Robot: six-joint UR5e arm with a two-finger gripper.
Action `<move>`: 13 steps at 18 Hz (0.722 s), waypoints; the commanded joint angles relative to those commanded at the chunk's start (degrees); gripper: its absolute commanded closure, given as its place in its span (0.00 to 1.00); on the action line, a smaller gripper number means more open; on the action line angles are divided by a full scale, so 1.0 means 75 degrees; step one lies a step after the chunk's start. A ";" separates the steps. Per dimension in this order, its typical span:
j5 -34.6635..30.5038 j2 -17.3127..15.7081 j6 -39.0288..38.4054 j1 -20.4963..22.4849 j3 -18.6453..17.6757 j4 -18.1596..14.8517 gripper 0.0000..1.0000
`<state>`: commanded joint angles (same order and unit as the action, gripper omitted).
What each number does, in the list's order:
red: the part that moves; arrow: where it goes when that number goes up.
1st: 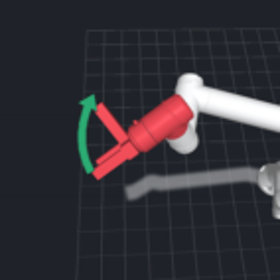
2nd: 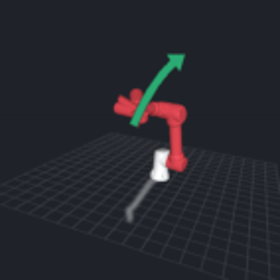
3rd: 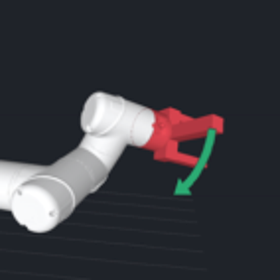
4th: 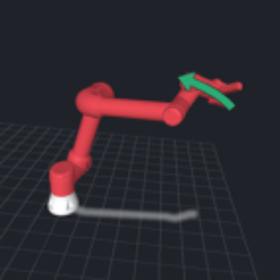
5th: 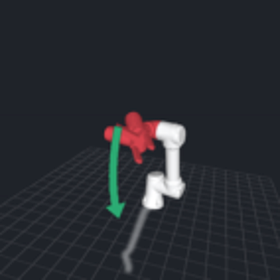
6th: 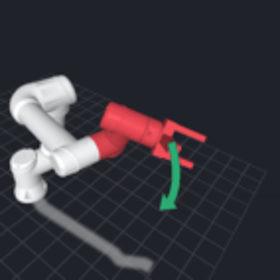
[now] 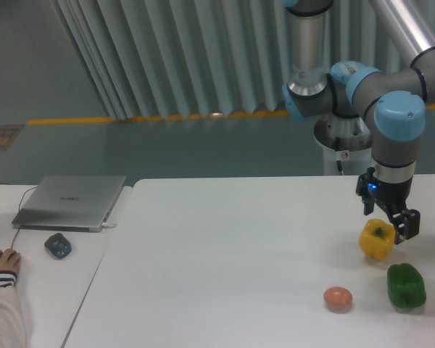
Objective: Place the yellow pepper in a basket
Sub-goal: 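Open the gripper above the yellow pepper, then lower the open gripper around the yellow pepper's stem and close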
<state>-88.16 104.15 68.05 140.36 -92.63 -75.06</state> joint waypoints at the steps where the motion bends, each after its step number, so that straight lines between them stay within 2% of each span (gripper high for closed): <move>1: 0.0000 0.0000 -0.0409 0.0012 -0.0070 0.0035 0.00; 6: 0.0292 0.0000 -0.1372 0.0305 -0.0164 0.0000 0.00; 9: 0.0820 0.0023 -0.2601 0.0329 -0.0176 0.0058 0.00; 13: 0.0797 0.0012 -0.2628 0.0247 -0.0188 0.0070 0.00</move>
<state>-82.18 104.24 48.34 142.21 -94.04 -74.53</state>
